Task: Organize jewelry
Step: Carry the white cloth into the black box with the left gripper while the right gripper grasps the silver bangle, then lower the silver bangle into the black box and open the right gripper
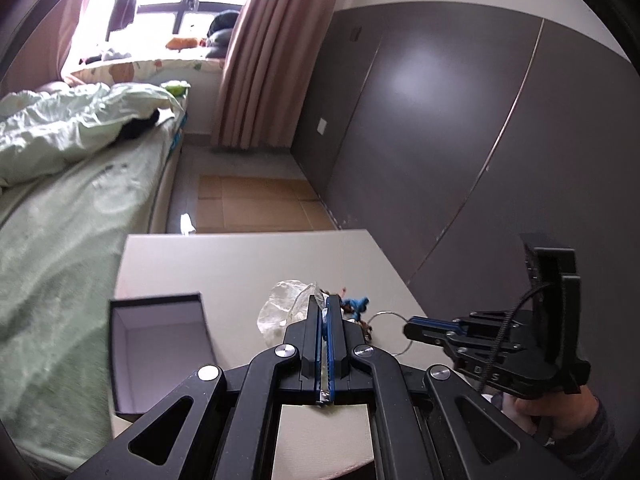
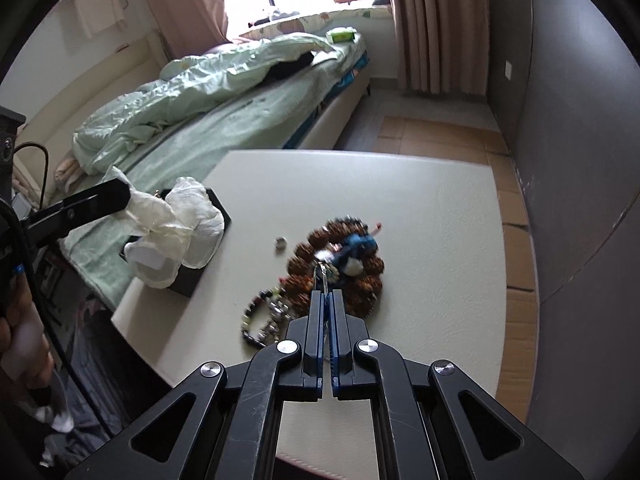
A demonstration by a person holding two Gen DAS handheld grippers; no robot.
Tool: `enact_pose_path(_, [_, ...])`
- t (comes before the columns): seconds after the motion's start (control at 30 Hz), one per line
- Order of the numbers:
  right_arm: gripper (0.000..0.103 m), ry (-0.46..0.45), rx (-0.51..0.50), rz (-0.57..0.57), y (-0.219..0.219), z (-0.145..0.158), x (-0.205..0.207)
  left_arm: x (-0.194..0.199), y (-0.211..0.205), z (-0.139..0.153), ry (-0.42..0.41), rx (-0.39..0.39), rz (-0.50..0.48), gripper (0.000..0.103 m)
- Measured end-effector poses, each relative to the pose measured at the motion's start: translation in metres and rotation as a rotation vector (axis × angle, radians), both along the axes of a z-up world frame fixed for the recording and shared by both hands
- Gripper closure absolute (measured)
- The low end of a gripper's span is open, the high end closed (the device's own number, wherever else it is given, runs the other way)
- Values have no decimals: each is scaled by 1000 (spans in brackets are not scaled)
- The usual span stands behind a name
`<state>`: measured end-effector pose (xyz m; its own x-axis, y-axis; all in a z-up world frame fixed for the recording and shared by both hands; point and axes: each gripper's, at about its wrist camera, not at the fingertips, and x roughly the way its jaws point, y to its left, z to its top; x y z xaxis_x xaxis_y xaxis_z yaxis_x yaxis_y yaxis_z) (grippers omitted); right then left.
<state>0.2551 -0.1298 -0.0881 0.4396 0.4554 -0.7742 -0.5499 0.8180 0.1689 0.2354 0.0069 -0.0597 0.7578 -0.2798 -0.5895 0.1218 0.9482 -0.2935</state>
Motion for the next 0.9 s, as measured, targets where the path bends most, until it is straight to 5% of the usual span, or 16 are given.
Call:
enact_pose_path(0.27, [99,-60,45,15,20,36,-11,-2,40,6,4,6,65,102])
enact_pose_path(0.63, [99,-76,69,63,63,51,-16,11,102,-14,119,-56,168,98])
enact_pose_path(0.67, [99,-76,72,69,67,51,-17,13,105,-16,143,-72,169,94])
enact_pose_path(0.7, [99,-75,74,75,70,51,-18,16,110,-19,171,-84,179,78])
enact_pose_path(0.73, [99,-74,77,81,74,50,-18,15,114,-22,180,-92,194,48])
enact_pose_path(0.8, [99,-71,84,92,80,49,-18,8,119,-20,149,-118,206,18])
enact_pose_path(0.9, [99,-61,92,110,92,46,-17,0,127,-19,129,-127,226,17])
